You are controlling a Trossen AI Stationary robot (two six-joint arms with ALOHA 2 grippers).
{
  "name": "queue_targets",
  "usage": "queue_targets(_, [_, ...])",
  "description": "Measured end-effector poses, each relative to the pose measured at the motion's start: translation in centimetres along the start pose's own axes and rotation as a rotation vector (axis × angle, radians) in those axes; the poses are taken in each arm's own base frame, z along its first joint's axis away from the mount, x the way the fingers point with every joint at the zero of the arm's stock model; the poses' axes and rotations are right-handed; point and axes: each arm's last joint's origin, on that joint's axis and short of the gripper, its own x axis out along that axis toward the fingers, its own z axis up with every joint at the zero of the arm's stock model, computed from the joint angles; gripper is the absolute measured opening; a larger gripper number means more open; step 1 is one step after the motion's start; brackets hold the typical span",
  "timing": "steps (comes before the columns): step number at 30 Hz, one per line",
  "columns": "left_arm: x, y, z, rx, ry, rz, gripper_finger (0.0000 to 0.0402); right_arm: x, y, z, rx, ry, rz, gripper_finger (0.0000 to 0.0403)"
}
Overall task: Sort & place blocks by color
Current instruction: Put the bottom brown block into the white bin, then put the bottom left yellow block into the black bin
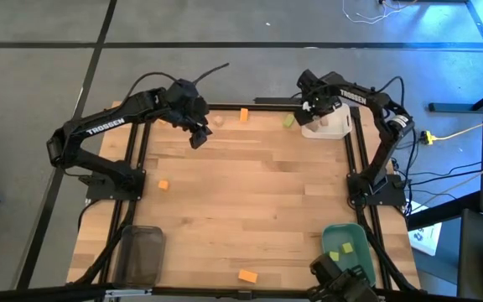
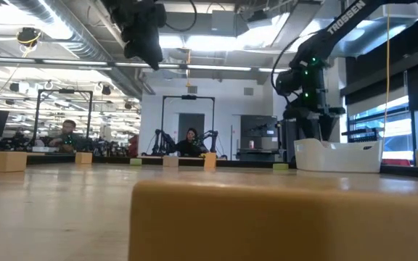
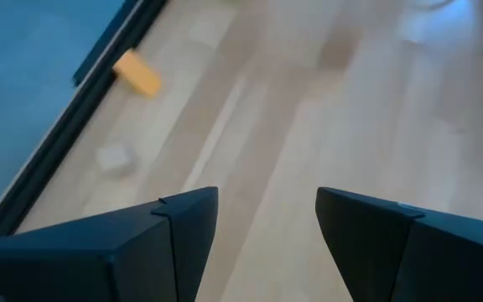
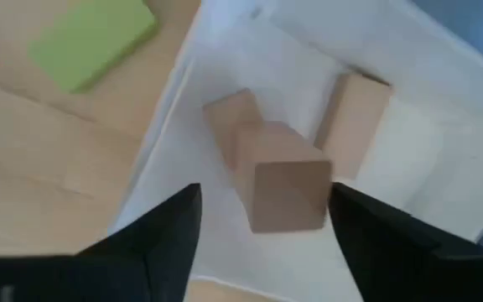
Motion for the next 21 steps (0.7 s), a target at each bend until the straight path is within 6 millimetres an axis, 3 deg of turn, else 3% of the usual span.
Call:
queue_targets(5, [0.0, 0.2, -0.6, -0.089, 0.059, 0.066, 0.0196, -3.8, 0.4, 0.5, -0.006, -0.125, 0.031, 0.026])
queue_targets(10, [-0.3, 0.2, -2.5, -0.217, 0.255, 0.106, 0.0196, -9.2, 0.8, -0.2, -0.025, -0.288, 0.078, 0.0261])
queue_targets(16, [-1.6, -1.2, -5.6, -0.563, 0.571, 0.262, 0.0196, -15.4, 1.4, -2.7, -0.066, -0.482, 0.151, 0.0261])
queue_targets(21, [-2.1, -3.9, -7.0, -0.713, 0.655, 0.399, 0.0196, -18.5, 2.0, -5.1, -0.108, -0.608, 0.213, 0.0261])
